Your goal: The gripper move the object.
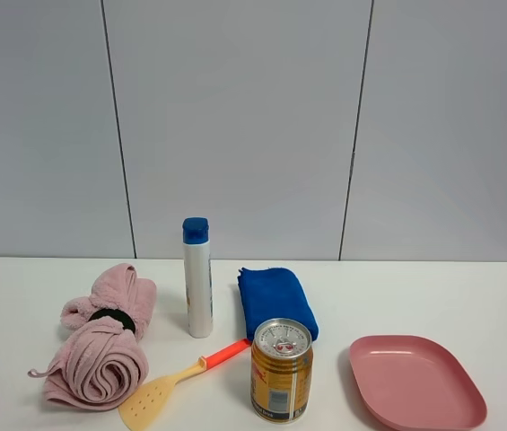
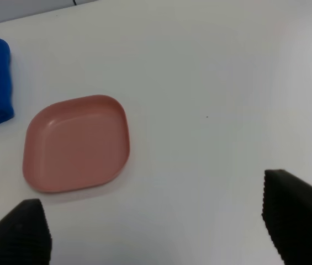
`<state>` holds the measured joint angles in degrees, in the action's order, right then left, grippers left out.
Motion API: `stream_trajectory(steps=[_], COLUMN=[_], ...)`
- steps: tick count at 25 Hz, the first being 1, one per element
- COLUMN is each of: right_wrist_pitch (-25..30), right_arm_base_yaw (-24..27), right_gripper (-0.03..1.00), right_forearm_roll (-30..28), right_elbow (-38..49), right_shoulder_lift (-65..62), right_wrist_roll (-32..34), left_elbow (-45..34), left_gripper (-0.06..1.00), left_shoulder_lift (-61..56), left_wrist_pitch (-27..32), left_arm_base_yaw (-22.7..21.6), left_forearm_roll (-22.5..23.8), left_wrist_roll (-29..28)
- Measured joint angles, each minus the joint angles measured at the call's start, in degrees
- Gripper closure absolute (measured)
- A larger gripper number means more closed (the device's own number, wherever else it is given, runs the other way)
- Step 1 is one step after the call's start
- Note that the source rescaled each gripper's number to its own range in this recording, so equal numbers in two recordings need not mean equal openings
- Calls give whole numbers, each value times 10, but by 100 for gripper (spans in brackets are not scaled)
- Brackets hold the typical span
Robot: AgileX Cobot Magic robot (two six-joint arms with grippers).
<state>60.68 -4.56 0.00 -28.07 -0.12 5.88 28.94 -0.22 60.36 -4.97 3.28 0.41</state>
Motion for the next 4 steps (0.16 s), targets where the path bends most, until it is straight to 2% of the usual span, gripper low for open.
stream_trajectory(steps=[4], right_wrist_pitch=[0], right_arm_base_yaw=[0], right_gripper=[26], right_forearm_roll=[0], right_elbow=[0], right_shoulder_lift=[0], right_wrist_roll=[0], left_elbow=[0], left_gripper=[-6], left_shoulder_lift=[0], left_wrist_pitch=[0], left_arm_base_yaw=[0], left_forearm_roll=[0], left_wrist_roll=[0])
